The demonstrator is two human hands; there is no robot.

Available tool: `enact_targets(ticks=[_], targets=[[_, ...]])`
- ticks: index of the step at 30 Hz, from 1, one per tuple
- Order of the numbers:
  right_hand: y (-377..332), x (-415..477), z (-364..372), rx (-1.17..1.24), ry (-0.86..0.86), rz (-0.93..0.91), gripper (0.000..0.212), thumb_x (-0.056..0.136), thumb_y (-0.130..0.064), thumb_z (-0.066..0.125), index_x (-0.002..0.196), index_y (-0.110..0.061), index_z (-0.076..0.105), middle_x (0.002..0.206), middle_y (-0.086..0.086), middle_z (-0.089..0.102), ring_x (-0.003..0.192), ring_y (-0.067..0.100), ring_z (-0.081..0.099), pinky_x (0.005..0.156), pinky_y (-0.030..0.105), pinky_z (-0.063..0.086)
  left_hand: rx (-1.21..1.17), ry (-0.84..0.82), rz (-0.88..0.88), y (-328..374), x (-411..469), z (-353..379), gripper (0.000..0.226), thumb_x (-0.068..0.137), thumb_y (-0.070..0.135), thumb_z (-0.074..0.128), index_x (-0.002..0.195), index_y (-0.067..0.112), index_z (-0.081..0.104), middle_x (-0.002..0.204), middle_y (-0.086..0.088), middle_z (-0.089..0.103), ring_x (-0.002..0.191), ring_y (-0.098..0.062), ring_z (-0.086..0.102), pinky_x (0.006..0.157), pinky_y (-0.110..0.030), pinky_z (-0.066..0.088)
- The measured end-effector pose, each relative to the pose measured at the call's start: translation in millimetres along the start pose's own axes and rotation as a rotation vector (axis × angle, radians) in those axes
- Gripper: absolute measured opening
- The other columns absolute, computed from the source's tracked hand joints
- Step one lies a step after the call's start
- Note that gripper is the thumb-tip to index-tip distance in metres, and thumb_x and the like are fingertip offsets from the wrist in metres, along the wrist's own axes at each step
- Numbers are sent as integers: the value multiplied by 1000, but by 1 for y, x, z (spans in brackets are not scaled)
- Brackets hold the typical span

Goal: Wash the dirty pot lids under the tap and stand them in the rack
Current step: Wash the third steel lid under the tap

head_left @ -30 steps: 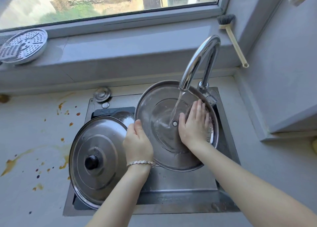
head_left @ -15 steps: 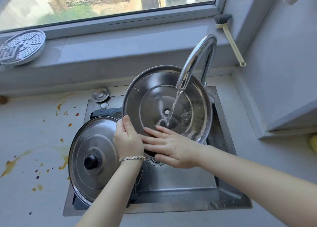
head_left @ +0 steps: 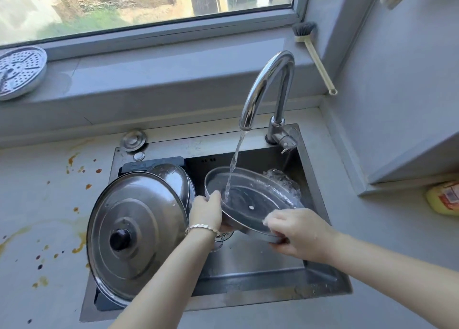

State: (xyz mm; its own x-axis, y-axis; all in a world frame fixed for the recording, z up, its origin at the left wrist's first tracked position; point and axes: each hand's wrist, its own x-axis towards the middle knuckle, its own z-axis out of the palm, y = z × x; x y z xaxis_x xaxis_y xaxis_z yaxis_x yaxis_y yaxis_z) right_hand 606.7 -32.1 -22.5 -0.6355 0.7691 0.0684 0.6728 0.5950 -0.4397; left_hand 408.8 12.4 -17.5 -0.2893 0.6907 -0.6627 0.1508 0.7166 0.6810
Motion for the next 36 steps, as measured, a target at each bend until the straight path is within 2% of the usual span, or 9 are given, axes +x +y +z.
enact_targets(ticks=[3,7,13,16,21,25,28,33,36], targets=[[-5,4,-17,-6,-33,179,8,78,-27,55,84,-26,49,67,-4,62,57,18,52,46,24,25,229,-108,-83,-3,-5,-8,57,91,50,29,97,0,56,80,-22,69,62,-33,68,66,-42,57],[6,27,-53,230,-281,364,36,81,-24,66,115,-30,58,94,-12,65,88,10,59,75,22,43,1030,148,422,-1,-19,-26,56,91,59,23,101,15,56,98,-3,63,96,-26,61,76,-32,41],[9,80,-96,409,-373,266,39,70,-16,71,91,-49,65,82,-33,62,83,-10,56,73,10,41,317,-370,667,-4,-28,-15,51,88,57,39,60,17,52,59,12,45,58,0,41,58,-22,33],[14,97,-96,506,-226,257,42,68,-9,73,89,-45,66,83,-33,62,84,-11,56,76,6,41,29,-220,638,2,-31,-10,37,93,30,40,62,14,52,57,11,46,55,-1,40,54,-15,33],[1,119,-34,580,283,592,47,96,-33,45,139,-16,40,146,-1,37,136,11,30,110,20,22,-304,63,392,18,-25,0,44,95,41,39,67,12,55,64,-9,47,62,-18,43,58,-26,39],[-59,119,4,488,315,519,65,90,-44,19,149,-15,15,157,-2,6,143,4,-2,117,27,-3,-372,34,312,21,-16,8,42,96,43,35,69,21,59,71,5,63,71,-15,59,79,-30,51],[-65,116,9,458,299,407,69,88,-52,16,148,-18,17,157,-3,6,140,0,-5,117,28,-5,-497,98,278,23,-19,3,44,96,39,38,67,15,61,64,3,66,68,-15,61,65,-22,52],[-14,160,-24,596,264,919,55,97,-40,24,145,-12,27,155,9,19,144,23,11,117,41,9,-302,156,451,11,-37,0,49,95,38,38,73,-2,56,67,-11,44,65,-20,38,60,-30,35],[-25,163,-25,508,259,882,56,99,-36,24,147,-8,20,157,8,12,145,21,5,118,37,3,-327,178,405,15,-39,-3,44,96,37,38,69,4,50,62,-9,41,60,-18,36,53,-27,32]])
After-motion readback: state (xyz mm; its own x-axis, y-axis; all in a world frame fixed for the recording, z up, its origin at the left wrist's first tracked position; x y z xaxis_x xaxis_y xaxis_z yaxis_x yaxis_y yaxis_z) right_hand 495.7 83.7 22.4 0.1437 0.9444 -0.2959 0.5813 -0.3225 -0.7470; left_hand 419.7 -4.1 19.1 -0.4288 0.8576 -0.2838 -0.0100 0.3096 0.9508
